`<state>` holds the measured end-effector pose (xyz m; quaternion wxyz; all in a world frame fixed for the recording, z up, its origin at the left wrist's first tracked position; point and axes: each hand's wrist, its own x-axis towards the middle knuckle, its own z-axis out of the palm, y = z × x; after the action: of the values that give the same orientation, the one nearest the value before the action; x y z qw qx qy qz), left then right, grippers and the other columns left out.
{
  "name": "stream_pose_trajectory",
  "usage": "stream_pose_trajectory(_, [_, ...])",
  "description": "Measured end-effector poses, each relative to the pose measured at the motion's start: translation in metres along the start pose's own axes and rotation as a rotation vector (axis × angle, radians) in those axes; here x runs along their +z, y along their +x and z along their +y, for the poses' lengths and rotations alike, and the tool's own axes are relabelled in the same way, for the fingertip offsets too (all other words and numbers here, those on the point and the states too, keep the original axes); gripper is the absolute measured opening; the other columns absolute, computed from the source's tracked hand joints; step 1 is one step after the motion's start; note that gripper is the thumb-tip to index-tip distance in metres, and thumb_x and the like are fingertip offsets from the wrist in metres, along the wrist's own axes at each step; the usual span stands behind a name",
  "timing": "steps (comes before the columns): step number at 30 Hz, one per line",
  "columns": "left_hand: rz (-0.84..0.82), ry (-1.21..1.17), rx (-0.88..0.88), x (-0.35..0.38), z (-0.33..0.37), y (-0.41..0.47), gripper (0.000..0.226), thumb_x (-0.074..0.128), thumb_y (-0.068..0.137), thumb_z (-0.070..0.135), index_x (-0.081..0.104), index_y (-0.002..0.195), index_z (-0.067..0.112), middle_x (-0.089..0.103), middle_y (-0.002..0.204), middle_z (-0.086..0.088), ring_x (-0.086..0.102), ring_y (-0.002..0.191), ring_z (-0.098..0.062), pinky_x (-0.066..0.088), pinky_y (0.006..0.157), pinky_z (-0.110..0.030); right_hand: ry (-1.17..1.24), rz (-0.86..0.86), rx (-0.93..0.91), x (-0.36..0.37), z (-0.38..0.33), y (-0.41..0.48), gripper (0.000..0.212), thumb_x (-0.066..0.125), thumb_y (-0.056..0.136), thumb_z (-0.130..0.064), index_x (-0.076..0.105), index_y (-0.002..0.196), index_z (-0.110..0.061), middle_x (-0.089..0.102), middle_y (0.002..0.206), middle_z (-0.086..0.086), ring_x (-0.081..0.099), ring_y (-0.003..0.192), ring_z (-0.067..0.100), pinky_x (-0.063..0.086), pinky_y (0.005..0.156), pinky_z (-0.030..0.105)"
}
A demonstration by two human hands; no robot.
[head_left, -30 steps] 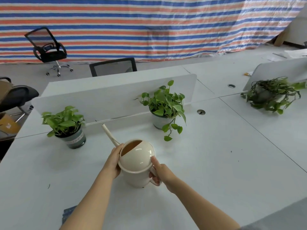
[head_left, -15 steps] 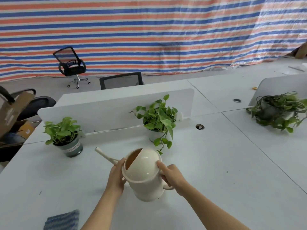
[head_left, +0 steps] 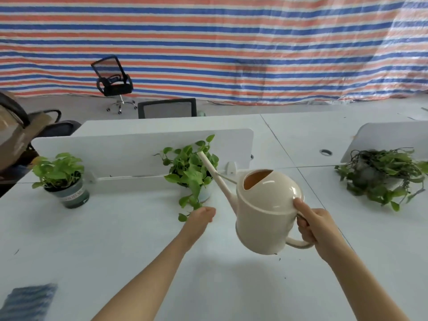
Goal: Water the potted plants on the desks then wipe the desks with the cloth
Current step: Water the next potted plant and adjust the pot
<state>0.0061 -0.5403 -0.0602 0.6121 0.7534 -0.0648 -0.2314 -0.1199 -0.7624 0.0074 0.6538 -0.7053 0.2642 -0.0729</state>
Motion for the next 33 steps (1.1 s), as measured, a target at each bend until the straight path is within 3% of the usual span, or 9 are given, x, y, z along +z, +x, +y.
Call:
stream_pose_trajectory(4, [-0.056, 0.117, -0.168, 0.011, -0.002, 0.027, 0.036, 0.052, 0.088, 0.029, 0.048, 0.122, 0.018, 0.045, 0.114, -0.004, 0.046, 0.094, -0.016, 0.038, 0.080, -0.027, -0.031, 0.053, 0.055, -0.022, 0.016, 0.010, 0.053, 0.059, 0.083, -0.038, 0.028, 0.047, -0.015, 0.022, 0.041, -0.003, 0.016, 0.040, 0.012, 0.018, 0.037, 0.017])
stream_pose_trajectory(7, [-0.022, 0.078, -0.281, 0.008, 0.000, 0.042, 0.059, 0.046, 0.094, 0.025, 0.019, 0.146, 0.017, 0.037, 0.143, -0.005, 0.049, 0.113, -0.023, 0.041, 0.095, -0.035, -0.036, 0.057, 0.091, -0.029, 0.028, 0.017, 0.052, 0.060, 0.082, -0.039, 0.028, 0.048, -0.015, 0.022, 0.043, -0.001, 0.017, 0.041, 0.012, 0.018, 0.043, 0.021])
stream_pose_trajectory(10, [0.075, 0.031, -0.325, 0.000, 0.001, 0.053, 0.069, 0.046, 0.094, 0.021, 0.005, 0.149, 0.025, 0.037, 0.145, -0.006, 0.050, 0.119, -0.027, 0.042, 0.096, -0.037, -0.046, 0.054, 0.119, -0.030, 0.035, 0.021, 0.052, 0.061, 0.082, -0.038, 0.028, 0.048, -0.015, 0.022, 0.043, -0.001, 0.017, 0.042, 0.013, 0.017, 0.046, 0.024])
stream_pose_trajectory(14, [0.227, 0.096, -0.182, -0.003, 0.001, 0.057, 0.066, 0.047, 0.093, 0.014, 0.012, 0.148, 0.024, 0.037, 0.142, -0.004, 0.045, 0.122, -0.025, 0.038, 0.100, -0.034, -0.082, 0.024, 0.123, -0.024, 0.038, 0.024, 0.056, 0.061, 0.083, -0.036, 0.023, 0.046, -0.017, 0.020, 0.042, -0.002, 0.015, 0.039, 0.011, 0.017, 0.048, 0.025])
stream_pose_trajectory(20, [0.179, 0.351, -0.120, -0.002, -0.017, 0.054, 0.080, 0.046, 0.089, 0.009, -0.007, 0.148, 0.023, -0.010, 0.158, -0.003, -0.001, 0.147, -0.019, 0.012, 0.117, -0.035, -0.124, 0.040, 0.128, 0.003, 0.034, 0.029, 0.059, 0.065, 0.076, -0.043, 0.017, 0.051, -0.019, 0.013, 0.048, -0.005, 0.017, 0.051, 0.015, 0.030, 0.063, 0.033])
stream_pose_trajectory(23, [0.151, 0.517, -0.186, -0.009, -0.020, 0.058, 0.058, 0.043, 0.090, 0.013, 0.025, 0.145, 0.017, 0.023, 0.153, -0.010, 0.025, 0.140, -0.025, 0.026, 0.112, -0.035, -0.152, 0.047, 0.104, 0.010, 0.031, 0.030, 0.063, 0.066, 0.076, -0.045, 0.016, 0.046, -0.021, 0.012, 0.044, -0.008, 0.017, 0.053, 0.016, 0.027, 0.063, 0.033])
stream_pose_trajectory(25, [0.240, 0.563, -0.157, -0.013, -0.015, 0.057, 0.024, 0.042, 0.088, 0.015, 0.061, 0.102, 0.012, 0.060, 0.110, -0.014, 0.054, 0.104, -0.027, 0.044, 0.096, -0.041, -0.181, 0.029, 0.085, 0.012, 0.028, 0.032, 0.064, 0.066, 0.076, -0.046, 0.015, 0.046, -0.021, 0.011, 0.044, -0.009, 0.016, 0.052, 0.016, 0.025, 0.062, 0.033])
stream_pose_trajectory(29, [0.539, 0.609, -0.034, -0.026, 0.003, 0.054, 0.025, 0.043, 0.090, 0.017, 0.055, 0.069, 0.009, 0.060, 0.075, -0.010, 0.058, 0.075, -0.033, 0.048, 0.066, -0.037, -0.295, 0.012, 0.035, 0.012, 0.017, 0.038, 0.066, 0.066, 0.077, -0.044, 0.013, 0.045, -0.021, 0.010, 0.043, -0.009, 0.016, 0.047, 0.014, 0.017, 0.049, 0.024])
stream_pose_trajectory(33, [0.618, 0.724, 0.088, -0.033, 0.017, 0.058, 0.016, 0.046, 0.089, 0.013, 0.055, 0.077, 0.012, 0.060, 0.094, -0.015, 0.051, 0.086, -0.032, 0.041, 0.067, -0.035, -0.367, 0.035, 0.016, 0.007, 0.008, 0.044, 0.065, 0.065, 0.077, -0.046, 0.014, 0.047, -0.020, 0.011, 0.044, -0.007, 0.017, 0.047, 0.015, 0.016, 0.045, 0.021])
